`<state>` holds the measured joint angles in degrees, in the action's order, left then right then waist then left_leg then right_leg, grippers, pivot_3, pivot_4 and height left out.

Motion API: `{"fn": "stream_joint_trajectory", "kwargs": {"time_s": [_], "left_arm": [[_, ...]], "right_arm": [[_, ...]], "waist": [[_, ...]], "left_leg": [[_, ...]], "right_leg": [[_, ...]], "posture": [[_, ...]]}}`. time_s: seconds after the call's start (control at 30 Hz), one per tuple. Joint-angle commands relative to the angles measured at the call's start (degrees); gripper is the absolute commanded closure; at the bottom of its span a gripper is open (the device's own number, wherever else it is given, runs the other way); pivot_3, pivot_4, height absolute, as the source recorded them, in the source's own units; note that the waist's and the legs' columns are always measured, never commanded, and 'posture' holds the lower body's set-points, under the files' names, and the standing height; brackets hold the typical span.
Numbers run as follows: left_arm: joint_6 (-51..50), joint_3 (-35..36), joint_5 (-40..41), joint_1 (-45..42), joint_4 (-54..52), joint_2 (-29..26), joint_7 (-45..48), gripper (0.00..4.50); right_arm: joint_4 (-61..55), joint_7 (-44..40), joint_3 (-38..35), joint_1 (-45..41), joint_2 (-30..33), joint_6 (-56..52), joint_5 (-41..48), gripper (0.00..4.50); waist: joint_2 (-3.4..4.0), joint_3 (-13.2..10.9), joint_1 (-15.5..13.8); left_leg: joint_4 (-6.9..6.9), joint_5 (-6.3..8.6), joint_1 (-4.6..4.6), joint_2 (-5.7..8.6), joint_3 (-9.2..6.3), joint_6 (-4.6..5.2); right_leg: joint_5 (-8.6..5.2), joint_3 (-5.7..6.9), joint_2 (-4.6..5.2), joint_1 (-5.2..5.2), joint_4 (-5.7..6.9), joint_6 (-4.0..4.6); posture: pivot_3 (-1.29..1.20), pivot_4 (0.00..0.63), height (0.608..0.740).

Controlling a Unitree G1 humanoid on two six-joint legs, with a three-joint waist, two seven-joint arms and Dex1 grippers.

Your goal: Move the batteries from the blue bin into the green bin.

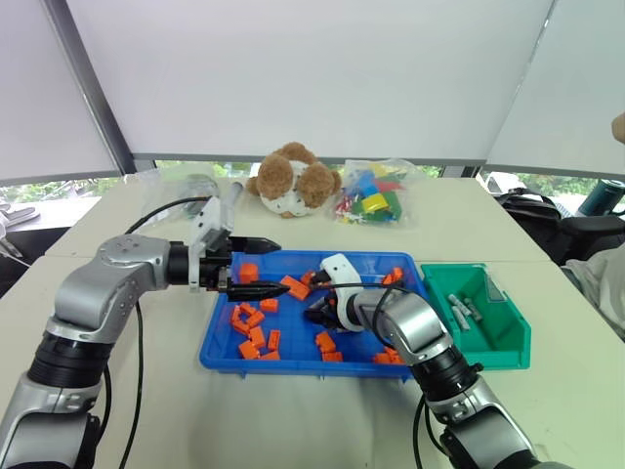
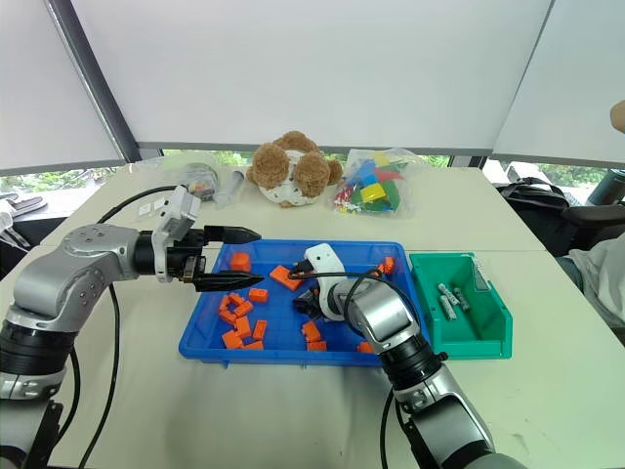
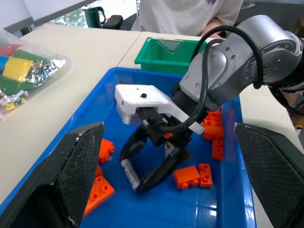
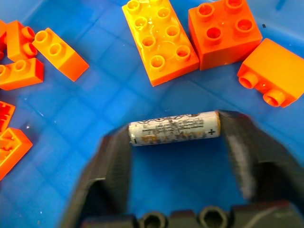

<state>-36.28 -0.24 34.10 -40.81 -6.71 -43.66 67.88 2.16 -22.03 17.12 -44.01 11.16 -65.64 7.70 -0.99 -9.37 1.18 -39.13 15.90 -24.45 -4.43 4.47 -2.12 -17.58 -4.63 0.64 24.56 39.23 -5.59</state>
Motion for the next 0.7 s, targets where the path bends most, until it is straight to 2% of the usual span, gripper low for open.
{"fn": "stream_joint_trajectory", "kwargs": {"time_s": [0.03,0.2,0.3,0.43,0.53,0.7], "left_arm": [[0.15,2.0,0.77,-0.18,-1.39,-0.67,-0.27,0.0],[0.13,1.88,1.12,-0.18,-1.6,-0.47,-0.36,0.0],[0.51,1.69,1.06,-0.05,-1.3,-0.47,0.01,0.0],[1.26,1.36,0.74,-0.3,-0.21,-0.31,0.75,0.0],[1.78,1.12,0.48,-0.42,0.56,-0.16,1.42,0.0],[2.68,0.32,-0.12,-1.08,1.99,0.43,2.31,0.0]], "right_arm": [[0.09,-0.08,0.77,0.04,0.07,-1.06,-0.29,2.33],[-8.34,-0.46,-1.84,-0.18,4.47,-5.37,0.27,2.33],[-19.75,-2.86,-10.23,-0.77,14.2,-12.55,2.45,2.33],[-26.87,-5.86,-18.4,0.94,26.64,-18.01,4.75,2.33],[-28.69,-7.32,-22.95,2.95,33.37,-19.95,5.72,2.33],[-28.85,-8.56,-26.07,8.83,40.13,-19.04,6.38,2.33]], "waist": [[0.0,0.0,0.0],[0.0,0.0,-0.3],[0.06,-0.04,-0.67],[0.02,-0.02,-0.53],[0.02,-0.02,-0.04],[0.02,-0.02,-0.16]], "left_leg": [[0.0,0.0,0.0,0.0,0.0,0.0],[0.0,0.0,-0.01,0.0,0.0,0.0],[-0.01,0.0,-0.06,0.02,0.01,0.0],[0.0,0.02,-0.07,0.04,-0.01,0.03],[0.07,0.02,0.0,0.02,-0.02,0.04],[0.08,0.03,0.02,0.0,-0.01,0.06]], "right_leg": [[0.0,0.0,0.0,0.0,0.0,0.0],[0.0,0.0,0.01,0.0,0.0,0.0],[0.0,0.0,0.03,0.0,-0.03,0.0],[0.0,0.0,0.03,-0.01,-0.11,0.0],[0.0,-0.01,-0.02,-0.01,-0.1,0.01],[-0.01,-0.06,-0.05,0.0,-0.1,0.01]], "posture": [[0.0,0.15,0.733],[0.0,0.15,0.733],[0.0,0.15,0.733],[0.0,0.15,0.733],[0.0,0.15,0.733],[0.0,0.15,0.733]]}}
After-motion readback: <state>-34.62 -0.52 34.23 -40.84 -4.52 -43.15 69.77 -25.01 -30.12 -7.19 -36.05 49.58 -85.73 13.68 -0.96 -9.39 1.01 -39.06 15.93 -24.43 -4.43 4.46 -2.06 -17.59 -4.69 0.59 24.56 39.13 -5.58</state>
